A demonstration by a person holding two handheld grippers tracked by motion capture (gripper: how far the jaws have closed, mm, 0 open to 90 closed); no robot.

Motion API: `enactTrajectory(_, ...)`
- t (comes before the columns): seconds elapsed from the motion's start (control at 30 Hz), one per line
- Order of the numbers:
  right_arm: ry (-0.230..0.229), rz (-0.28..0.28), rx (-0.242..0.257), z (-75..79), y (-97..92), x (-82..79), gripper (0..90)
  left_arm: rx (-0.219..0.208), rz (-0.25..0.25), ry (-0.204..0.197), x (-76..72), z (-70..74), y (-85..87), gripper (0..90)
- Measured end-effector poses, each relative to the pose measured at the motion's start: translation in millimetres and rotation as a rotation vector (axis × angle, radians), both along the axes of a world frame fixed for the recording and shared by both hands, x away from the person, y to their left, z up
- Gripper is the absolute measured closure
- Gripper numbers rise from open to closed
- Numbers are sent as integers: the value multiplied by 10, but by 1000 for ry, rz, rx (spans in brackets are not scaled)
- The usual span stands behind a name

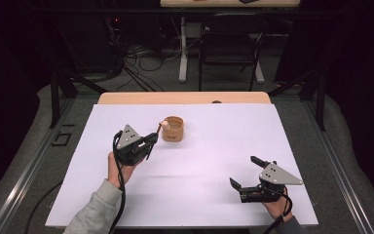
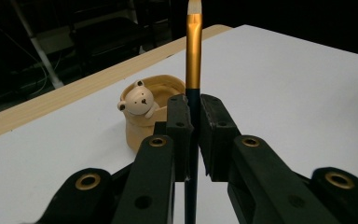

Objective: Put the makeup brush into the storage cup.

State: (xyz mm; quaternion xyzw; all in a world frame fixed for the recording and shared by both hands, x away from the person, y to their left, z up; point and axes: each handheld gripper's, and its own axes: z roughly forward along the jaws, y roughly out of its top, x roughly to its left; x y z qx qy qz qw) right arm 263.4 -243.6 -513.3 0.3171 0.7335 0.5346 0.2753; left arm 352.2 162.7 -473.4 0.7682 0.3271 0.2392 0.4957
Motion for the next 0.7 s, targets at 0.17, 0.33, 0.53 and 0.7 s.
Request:
enactTrajectory(0.17, 10, -5, -4, -5, 2, -3, 0, -23, 3, -15, 9, 10, -1, 832)
enactTrajectory(0.33, 17, -14, -7, -2, -11, -18, 0, -46, 0, -34, 22, 15, -31, 832)
enactTrajectory(0.53, 25, -29, -9, -17, -10, 8, 0, -65, 3, -50, 56, 18, -13, 832)
enactTrajectory(0.7, 32, -33, -8, -22, -12, 22, 0, -88, 17, -68, 98, 41, 20, 832)
